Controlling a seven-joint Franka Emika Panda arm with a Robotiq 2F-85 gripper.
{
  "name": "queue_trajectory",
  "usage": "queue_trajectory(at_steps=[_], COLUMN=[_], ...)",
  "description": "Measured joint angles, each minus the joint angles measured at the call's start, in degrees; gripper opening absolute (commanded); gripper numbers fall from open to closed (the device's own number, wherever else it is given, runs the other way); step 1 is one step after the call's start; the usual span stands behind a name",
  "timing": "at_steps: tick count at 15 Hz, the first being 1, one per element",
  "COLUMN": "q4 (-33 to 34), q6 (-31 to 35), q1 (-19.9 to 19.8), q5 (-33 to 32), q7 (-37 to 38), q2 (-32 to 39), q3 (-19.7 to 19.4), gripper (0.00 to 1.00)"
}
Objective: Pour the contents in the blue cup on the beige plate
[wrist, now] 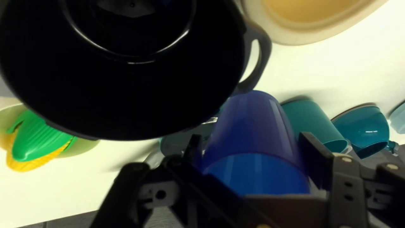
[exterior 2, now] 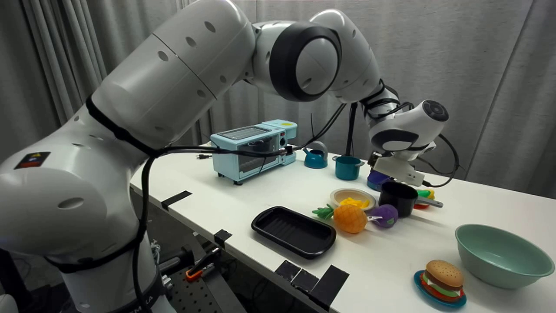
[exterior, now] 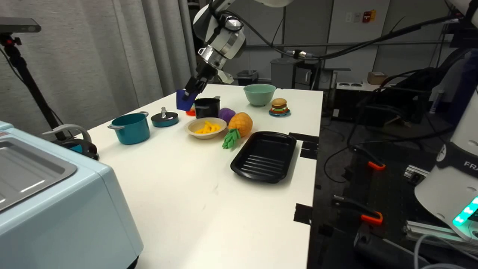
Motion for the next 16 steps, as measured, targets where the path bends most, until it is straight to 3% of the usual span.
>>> queue_trajectory(at_steps=[9,16], q4=[-0.9,-1.1], q6=[0.6,7.0], q1=[-0.1,-0.1], q5=[-0.5,-0.6], q7=[-0.2,-1.8], q2=[0.0,0.1], q3=[0.0,1.0], gripper=[0.52,0.52])
